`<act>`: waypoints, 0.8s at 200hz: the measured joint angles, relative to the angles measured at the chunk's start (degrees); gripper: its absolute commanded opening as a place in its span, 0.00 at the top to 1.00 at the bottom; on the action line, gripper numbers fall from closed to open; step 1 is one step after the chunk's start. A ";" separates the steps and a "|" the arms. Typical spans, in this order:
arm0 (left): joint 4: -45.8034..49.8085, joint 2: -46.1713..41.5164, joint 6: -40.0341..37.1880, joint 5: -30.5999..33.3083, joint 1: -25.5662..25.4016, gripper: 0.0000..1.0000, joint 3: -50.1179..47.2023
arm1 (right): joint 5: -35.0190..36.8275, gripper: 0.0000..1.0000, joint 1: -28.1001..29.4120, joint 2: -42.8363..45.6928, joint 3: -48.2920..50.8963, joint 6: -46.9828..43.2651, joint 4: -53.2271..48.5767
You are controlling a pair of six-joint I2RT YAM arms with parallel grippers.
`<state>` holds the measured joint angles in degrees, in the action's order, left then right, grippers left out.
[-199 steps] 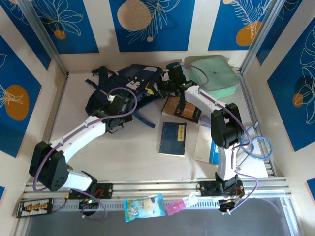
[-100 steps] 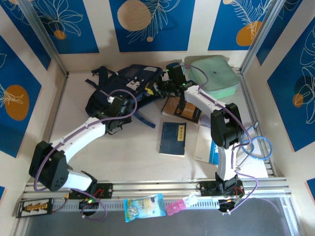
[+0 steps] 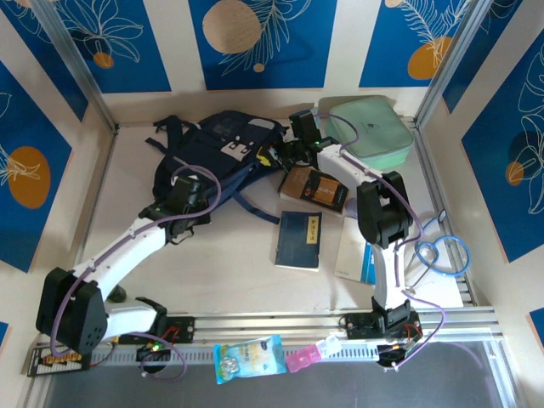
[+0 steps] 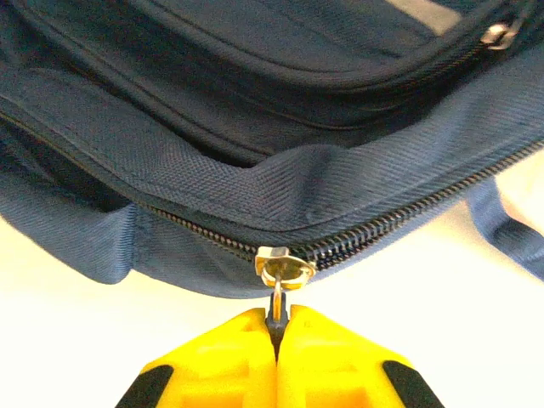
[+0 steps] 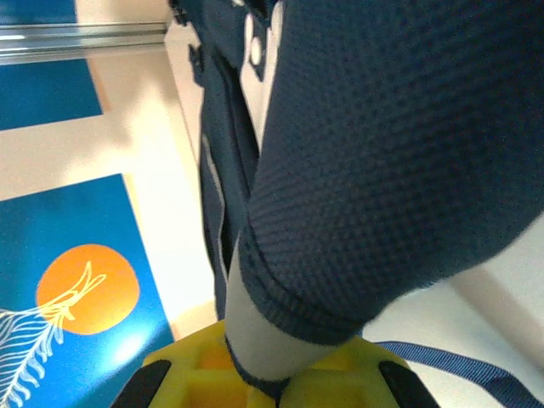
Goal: Pack the student bag
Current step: Unzip the student bag at the top-center of the table.
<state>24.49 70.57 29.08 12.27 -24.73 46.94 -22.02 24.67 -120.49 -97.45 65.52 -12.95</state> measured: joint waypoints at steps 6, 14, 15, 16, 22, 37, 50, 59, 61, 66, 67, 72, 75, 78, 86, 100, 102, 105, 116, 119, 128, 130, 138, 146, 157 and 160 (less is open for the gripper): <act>0.00 0.00 -0.70 -1.16 0.00 1.00 -0.02 | 0.02 1.00 -0.04 -0.79 -0.33 -0.66 -0.02; 0.00 0.00 -1.22 -2.54 -0.02 1.00 -0.02 | 0.04 1.00 -0.15 -1.81 -0.90 -1.49 -0.15; 0.00 0.00 -1.25 -2.82 0.00 1.00 -0.02 | 0.02 1.00 -0.17 -1.95 -0.98 -1.60 -0.15; 0.00 0.00 -1.33 -2.97 0.00 1.00 -0.02 | 0.02 1.00 -0.17 -2.08 -1.07 -1.70 -0.15; 0.02 0.00 -1.90 -4.07 -0.02 1.00 -0.02 | -0.09 1.00 -0.31 -3.08 -1.97 -2.36 -0.44; -0.04 0.00 -2.99 -6.99 -0.04 1.00 -0.02 | -0.96 1.00 -0.37 -6.49 -5.90 -4.42 -1.31; -0.24 0.00 -3.56 -9.31 -0.13 1.00 -0.07 | -1.53 0.97 -0.37 -9.90 -10.69 -6.27 -2.23; -0.61 0.11 -3.72 -10.99 -0.37 1.00 -0.09 | -1.31 0.92 -0.35 -12.09 -13.81 -7.56 -3.10; -0.72 0.13 -3.72 -11.28 -0.39 1.00 -0.09 | -1.25 0.89 -0.35 -12.33 -14.19 -7.76 -3.19; -1.05 0.39 -3.72 -12.11 -0.46 1.00 -0.09 | -0.66 0.81 -0.35 -13.03 -15.08 -8.57 -3.48; -1.11 0.42 -3.74 -12.22 -0.46 1.00 -0.09 | -0.66 0.80 -0.35 -13.03 -15.08 -8.57 -3.48; -1.49 0.76 -3.74 -12.96 -0.59 1.00 -0.09 | 0.13 0.74 -0.35 -13.40 -15.47 -9.22 -3.78; -1.66 1.01 -3.76 -13.42 -0.70 1.00 -0.09 | 0.50 0.71 -0.35 -13.51 -15.47 -9.55 -3.89; -1.86 1.36 -3.74 -13.88 -0.81 1.00 -0.09 | 0.94 0.67 -0.37 -13.51 -15.47 -9.81 -4.17; -2.40 2.27 -3.72 -15.28 -1.11 1.00 -0.07 | 1.81 0.58 -0.37 -13.49 -15.37 -10.71 -4.63; -3.17 4.37 -3.67 -18.01 -1.92 1.00 0.24 | 3.67 0.52 -0.57 -12.81 -14.16 -11.65 -4.70; -3.23 4.66 -3.67 -18.34 -2.01 1.00 0.35 | 3.96 0.51 -0.63 -12.61 -13.73 -11.50 -4.74; -3.39 5.14 -3.65 -18.78 -2.12 1.00 0.48 | 4.33 0.50 -0.79 -12.02 -12.92 -11.52 -4.74; -3.76 6.73 -3.52 -20.44 -2.32 1.00 1.29 | 5.42 0.46 -0.98 -9.86 -10.12 -11.58 -5.27; -3.74 7.19 -3.50 -20.79 -2.34 1.00 1.57 | 5.75 0.46 -1.14 -8.90 -9.01 -11.61 -5.40; -3.69 8.57 -3.48 -21.77 -2.36 1.00 2.86 | 6.49 0.44 -1.46 -6.19 -6.23 -11.47 -6.03; -3.72 8.83 -3.50 -21.90 -2.36 1.00 3.10 | 6.73 0.44 -1.55 -5.27 -5.42 -11.17 -6.19; -3.74 10.14 -3.45 -22.69 -2.38 1.00 4.48 | 7.32 0.43 -1.88 -1.97 -2.56 -11.04 -6.73; -3.72 11.06 -3.30 -23.37 -2.40 1.00 5.60 | 7.76 0.42 -2.05 1.38 -0.11 -10.86 -7.41; -3.67 12.20 -3.04 -24.44 -2.45 1.00 7.21 | 8.74 0.40 -2.29 5.70 2.80 -10.32 -7.98; -3.65 12.37 -2.91 -24.59 -2.45 1.00 7.45 | 9.09 0.40 -2.34 7.06 3.72 -9.94 -7.91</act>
<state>20.84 82.94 26.17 -12.32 -27.18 54.39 -12.93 22.33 -113.43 -93.73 55.57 -20.86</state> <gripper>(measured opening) 0.045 0.589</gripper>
